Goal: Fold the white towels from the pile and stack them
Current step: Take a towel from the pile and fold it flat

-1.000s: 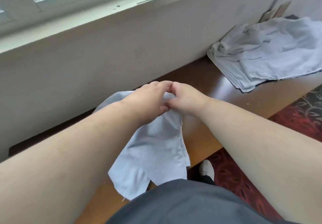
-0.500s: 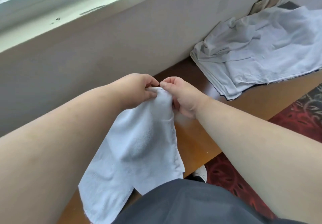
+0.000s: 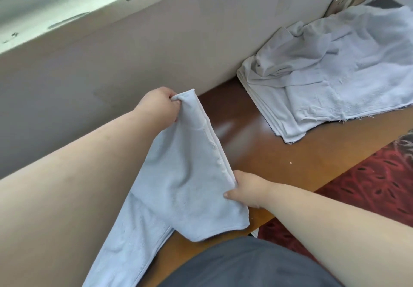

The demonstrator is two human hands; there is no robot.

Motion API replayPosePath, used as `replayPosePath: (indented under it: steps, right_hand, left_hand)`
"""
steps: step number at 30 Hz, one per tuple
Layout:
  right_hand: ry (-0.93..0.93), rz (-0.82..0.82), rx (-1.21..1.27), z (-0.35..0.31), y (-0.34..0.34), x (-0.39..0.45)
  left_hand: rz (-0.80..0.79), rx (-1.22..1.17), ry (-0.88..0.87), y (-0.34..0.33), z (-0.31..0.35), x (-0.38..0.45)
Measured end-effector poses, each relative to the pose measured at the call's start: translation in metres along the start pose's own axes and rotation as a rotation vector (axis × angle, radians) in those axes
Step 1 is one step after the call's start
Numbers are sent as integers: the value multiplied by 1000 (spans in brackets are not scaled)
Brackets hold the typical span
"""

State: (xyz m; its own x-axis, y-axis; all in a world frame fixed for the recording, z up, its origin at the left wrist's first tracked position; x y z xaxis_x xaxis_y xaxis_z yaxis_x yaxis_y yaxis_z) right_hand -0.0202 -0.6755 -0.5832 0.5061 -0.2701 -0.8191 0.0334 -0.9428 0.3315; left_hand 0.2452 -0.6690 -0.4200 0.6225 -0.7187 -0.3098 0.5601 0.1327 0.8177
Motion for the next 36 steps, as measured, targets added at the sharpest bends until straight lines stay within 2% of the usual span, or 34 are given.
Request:
replayPosePath:
  steps: [5, 7, 9, 11, 13, 19, 23, 25, 28, 31, 36]
  right_hand:
    - [-23, 282, 322, 30, 51, 7]
    - [-60, 283, 417, 41, 57, 14]
    - [-134, 210, 430, 50, 51, 20]
    - [-196, 186, 359, 57, 45, 26]
    - [-204, 236, 304, 62, 47, 32]
    - [-149, 428, 407, 73, 83, 32]
    - [-210, 372, 91, 67, 86, 30]
    - [-206, 433, -138, 54, 87, 22]
    - [44, 579, -530, 4, 79, 12]
    - [221, 477, -658, -38, 44, 13]
    - [227, 296, -756, -91, -15, 22]
  left_hand:
    - [36, -5, 89, -20, -20, 36]
    - [33, -19, 34, -33, -16, 47]
    - [2, -9, -42, -56, -5, 47]
    - [-88, 27, -50, -92, -2, 37]
    - [-230, 46, -75, -134, 0, 21]
    - [-521, 173, -205, -208, 9, -21]
    - [-626, 304, -264, -222, 14, -33]
    - [-612, 333, -279, -220, 16, -39]
    - [-557, 290, -232, -211, 7, -47]
    - [-553, 248, -151, -200, -17, -65]
    - [-491, 235, -36, -163, -90, -105]
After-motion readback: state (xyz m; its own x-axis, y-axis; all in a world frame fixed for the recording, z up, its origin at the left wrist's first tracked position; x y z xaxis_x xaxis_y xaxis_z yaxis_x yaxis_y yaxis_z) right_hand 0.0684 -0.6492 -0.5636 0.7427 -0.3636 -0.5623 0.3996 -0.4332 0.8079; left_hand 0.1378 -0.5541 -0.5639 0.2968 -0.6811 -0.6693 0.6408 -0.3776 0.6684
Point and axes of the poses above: each hand's wrist, its own x-axis towards the middle knuckle, its own y-axis out of the back of the hand, z = x × y, the point moved 9 cm from there along x, towards the middle knuckle, and after that the axes turned 8 degrees about -y, right-handed, at the moved point
